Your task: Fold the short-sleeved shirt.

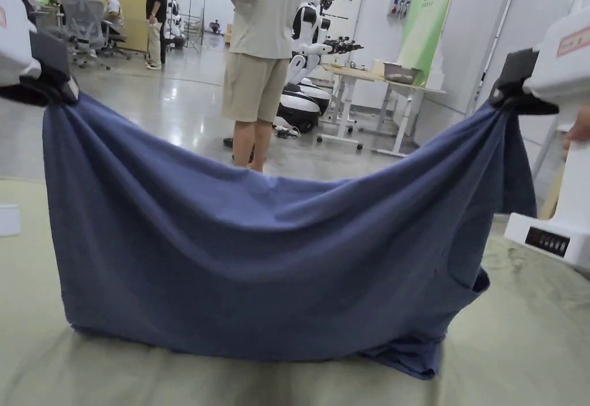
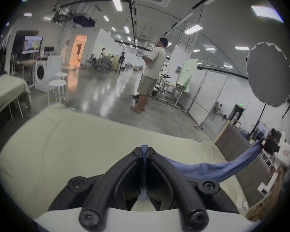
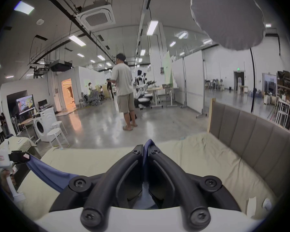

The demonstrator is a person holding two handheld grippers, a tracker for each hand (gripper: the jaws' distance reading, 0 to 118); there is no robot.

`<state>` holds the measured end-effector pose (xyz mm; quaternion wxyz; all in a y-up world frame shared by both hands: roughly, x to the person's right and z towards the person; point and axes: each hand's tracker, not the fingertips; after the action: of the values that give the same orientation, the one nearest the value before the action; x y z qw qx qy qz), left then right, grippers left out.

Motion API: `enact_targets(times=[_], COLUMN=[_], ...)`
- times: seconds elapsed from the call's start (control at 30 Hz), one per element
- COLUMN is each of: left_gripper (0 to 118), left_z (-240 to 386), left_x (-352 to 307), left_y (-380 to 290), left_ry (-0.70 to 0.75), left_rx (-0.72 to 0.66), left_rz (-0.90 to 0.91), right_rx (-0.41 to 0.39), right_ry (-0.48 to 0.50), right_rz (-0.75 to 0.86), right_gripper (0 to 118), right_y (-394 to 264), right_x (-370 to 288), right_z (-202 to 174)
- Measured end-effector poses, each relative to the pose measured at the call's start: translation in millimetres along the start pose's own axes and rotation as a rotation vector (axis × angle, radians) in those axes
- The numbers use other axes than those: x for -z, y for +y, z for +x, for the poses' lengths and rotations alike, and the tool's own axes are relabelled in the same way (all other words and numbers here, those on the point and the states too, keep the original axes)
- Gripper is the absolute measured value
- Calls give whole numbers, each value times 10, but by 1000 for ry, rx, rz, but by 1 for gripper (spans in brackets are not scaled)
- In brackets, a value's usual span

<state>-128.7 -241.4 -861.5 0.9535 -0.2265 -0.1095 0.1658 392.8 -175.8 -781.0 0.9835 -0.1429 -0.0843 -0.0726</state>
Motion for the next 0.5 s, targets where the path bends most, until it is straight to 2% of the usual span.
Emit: enact_targets(times=[0.17, 0.37, 0.5], left_gripper=[4, 4, 4], left_z=[-149, -370, -546], left_x=[-149, -717, -1168], left_y=[-550, -1234, -1667], left_ry=[-1, -9, -20], left_rx=[5, -14, -80], left_rz=[-84, -141, -175], right_rx=[23, -34, 19], right_ry=[29, 48, 70], right_rz=[-85, -163, -192], right_gripper=[6, 6, 6], right_y=[-594, -1300, -1759], right_x=[-247, -911, -1426], right_z=[165, 309, 448])
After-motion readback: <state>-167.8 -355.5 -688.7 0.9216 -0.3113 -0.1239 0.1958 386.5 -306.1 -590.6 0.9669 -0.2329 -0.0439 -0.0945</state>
